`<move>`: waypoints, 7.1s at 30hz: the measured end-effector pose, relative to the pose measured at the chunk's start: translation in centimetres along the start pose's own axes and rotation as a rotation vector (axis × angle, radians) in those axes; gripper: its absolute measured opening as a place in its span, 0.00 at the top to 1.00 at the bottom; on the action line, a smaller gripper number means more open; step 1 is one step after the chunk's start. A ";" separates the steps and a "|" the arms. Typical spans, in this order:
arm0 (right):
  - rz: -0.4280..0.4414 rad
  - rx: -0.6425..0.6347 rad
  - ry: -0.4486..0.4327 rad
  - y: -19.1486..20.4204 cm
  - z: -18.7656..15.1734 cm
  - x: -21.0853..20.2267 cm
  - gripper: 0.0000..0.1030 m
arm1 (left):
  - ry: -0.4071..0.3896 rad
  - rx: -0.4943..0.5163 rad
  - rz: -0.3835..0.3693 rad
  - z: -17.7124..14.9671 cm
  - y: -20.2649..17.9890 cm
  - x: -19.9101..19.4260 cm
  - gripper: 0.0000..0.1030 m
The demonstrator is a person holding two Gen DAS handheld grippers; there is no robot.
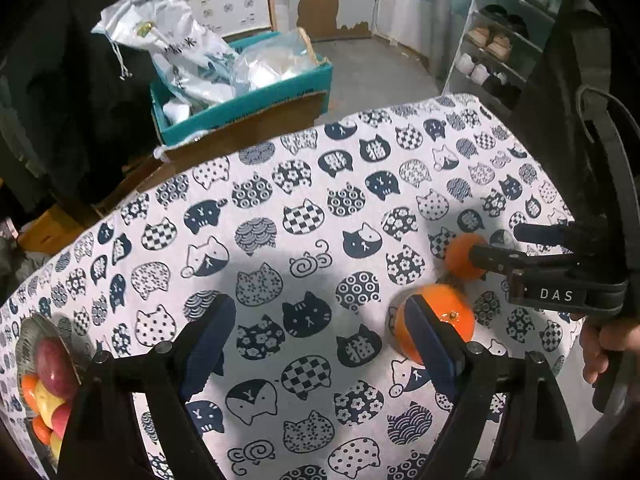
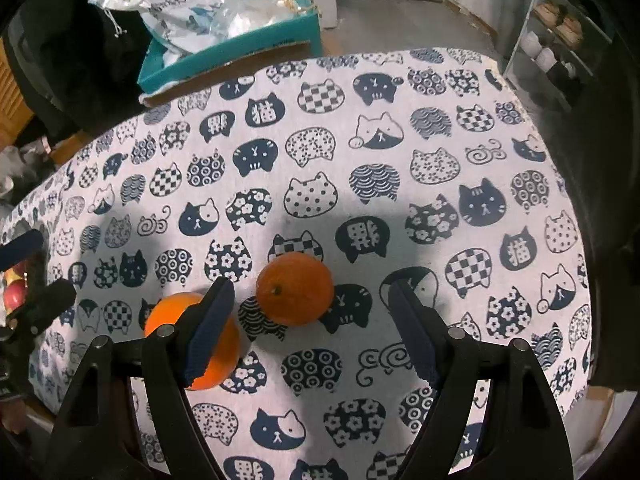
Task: Organize fruits
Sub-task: 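Close the right gripper on a mandarin while the left gripper nears another mandarin, then close the left gripper on a mandarin while the right gripper holds its mandarin, then lift both held mandarins and carry them over the glass bowl, then lower both mandarins into the glass bowl and open both grippers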
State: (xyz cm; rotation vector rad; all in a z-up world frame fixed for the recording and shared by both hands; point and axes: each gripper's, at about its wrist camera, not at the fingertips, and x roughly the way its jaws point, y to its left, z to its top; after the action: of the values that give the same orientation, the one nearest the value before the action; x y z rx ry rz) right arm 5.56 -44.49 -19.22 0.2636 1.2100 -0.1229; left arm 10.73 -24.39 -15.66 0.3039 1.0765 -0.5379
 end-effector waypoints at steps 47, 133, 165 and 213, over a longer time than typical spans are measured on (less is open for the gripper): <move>-0.049 0.084 -0.064 -4.5 -1.8 -2.9 0.53 | 0.177 0.063 -0.169 -1.6 -8.3 6.7 0.13; 0.169 -0.322 -0.450 19.9 1.9 -19.7 0.53 | -0.393 -0.206 0.074 -4.2 11.1 -19.9 0.33; 0.309 -0.507 -0.250 38.2 2.7 -10.9 0.53 | -0.269 -0.533 0.177 -13.0 28.9 -16.7 0.33; 0.330 -0.670 0.008 49.1 0.9 1.8 0.53 | -0.118 -0.670 0.245 -17.7 34.6 -12.5 0.27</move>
State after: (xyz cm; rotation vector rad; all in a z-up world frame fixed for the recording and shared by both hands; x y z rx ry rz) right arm 18.42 2.62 -13.96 -0.1266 1.1343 0.5640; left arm 12.04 16.31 -13.31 -0.1832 1.0268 0.0400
